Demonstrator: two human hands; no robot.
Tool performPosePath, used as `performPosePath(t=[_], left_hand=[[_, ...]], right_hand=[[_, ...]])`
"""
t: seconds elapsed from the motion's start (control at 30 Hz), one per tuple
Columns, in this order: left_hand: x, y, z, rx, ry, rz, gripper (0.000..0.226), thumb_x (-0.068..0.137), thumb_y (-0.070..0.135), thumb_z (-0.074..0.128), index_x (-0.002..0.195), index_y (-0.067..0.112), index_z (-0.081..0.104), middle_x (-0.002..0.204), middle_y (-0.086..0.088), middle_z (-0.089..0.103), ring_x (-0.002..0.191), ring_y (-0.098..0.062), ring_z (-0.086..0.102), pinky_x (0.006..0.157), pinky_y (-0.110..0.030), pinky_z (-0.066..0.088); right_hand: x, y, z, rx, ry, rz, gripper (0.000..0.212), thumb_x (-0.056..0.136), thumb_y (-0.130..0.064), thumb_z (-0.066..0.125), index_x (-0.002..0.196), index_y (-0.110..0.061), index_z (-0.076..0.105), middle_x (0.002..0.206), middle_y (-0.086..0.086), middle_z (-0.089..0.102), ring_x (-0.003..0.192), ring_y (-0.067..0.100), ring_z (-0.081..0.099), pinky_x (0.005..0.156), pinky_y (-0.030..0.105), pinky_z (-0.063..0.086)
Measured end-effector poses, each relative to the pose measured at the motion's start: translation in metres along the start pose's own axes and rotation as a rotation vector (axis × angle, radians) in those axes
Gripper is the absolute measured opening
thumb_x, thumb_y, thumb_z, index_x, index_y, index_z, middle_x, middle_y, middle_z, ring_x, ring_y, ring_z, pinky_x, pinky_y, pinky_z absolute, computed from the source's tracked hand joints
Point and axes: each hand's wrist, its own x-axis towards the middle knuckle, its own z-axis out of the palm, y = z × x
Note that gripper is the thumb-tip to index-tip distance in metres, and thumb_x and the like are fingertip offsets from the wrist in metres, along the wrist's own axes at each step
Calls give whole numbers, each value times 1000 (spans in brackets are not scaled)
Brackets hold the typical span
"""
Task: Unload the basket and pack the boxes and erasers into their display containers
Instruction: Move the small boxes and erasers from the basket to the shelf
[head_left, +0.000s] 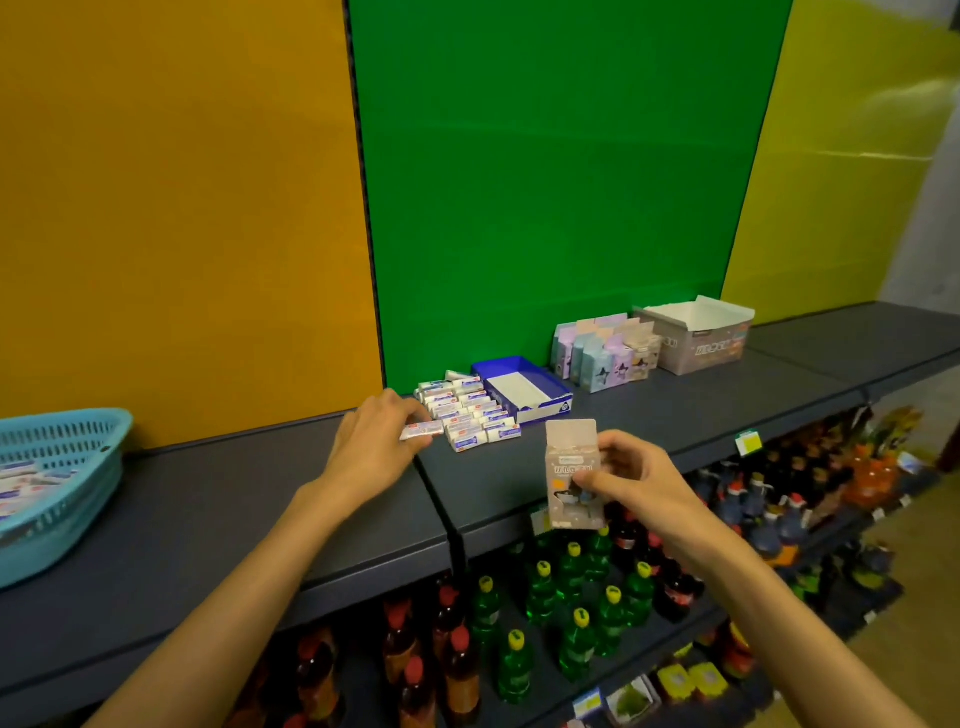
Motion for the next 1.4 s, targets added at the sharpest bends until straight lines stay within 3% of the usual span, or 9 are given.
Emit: performPosePath(t=[0.1,0.27,0.43,0.7,0.87,1.03,1.27,1.4], left_hand=[[35,-9,22,2,-26,-55,20,90,33,71,109,29,66,103,1,58,100,-21,55,76,-37,44],[96,-19,57,-46,-87,-163,24,85,32,77,107,27,67,105,-1,58,99,-21,56,84,-41,51],[136,-33,92,37,-69,-242,27,85,37,76,110,27,67,105,-2,59,100,-23,58,83,-41,52],[170,-37,128,177,-76,-330,28,89,36,72,114,25,68,106,-4,60,101,-24,59,84,-38,51],[183,-29,133,222,-82,-381,31,87,37,73,116,27,68,105,-2,61,98,-22,60,84,-38,53],[186,-1,127,306,-150,-440,40,88,41,69,125,27,62,114,-4,60,105,-24,58,88,-41,53],[217,101,136,332,-138,-314,43,95,53,54,131,29,59,129,-1,60,117,-24,55,93,-39,47],[235,148,149,352,-135,-286,46,96,56,48,134,30,57,131,3,58,121,-23,53,95,-38,45]], right_hand=[[21,16,-23,-20,-9,3,24,84,-1,74,105,-10,66,100,16,73,88,28,70,77,33,57],[77,42,-64,-86,-26,19,33,82,2,75,108,-16,65,101,8,74,101,35,66,93,43,56],[146,47,-91,-181,-132,15,33,82,1,75,106,-20,64,100,2,74,97,23,69,84,28,56],[215,59,-124,-321,-280,-45,37,80,-11,79,110,-27,64,104,-6,73,97,10,69,88,31,56],[244,67,-155,-435,-338,-88,39,78,-14,81,107,-30,62,103,-12,70,92,-3,63,84,23,52],[279,75,-195,-539,-418,-185,41,74,-15,84,106,-28,62,101,-14,67,90,-2,62,77,13,47],[329,66,-270,-737,-420,-333,37,63,-36,79,94,-28,60,90,-12,67,84,9,63,78,36,54],[357,71,-306,-856,-413,-370,35,64,-30,80,92,-26,60,88,-10,66,82,14,61,77,41,52]])
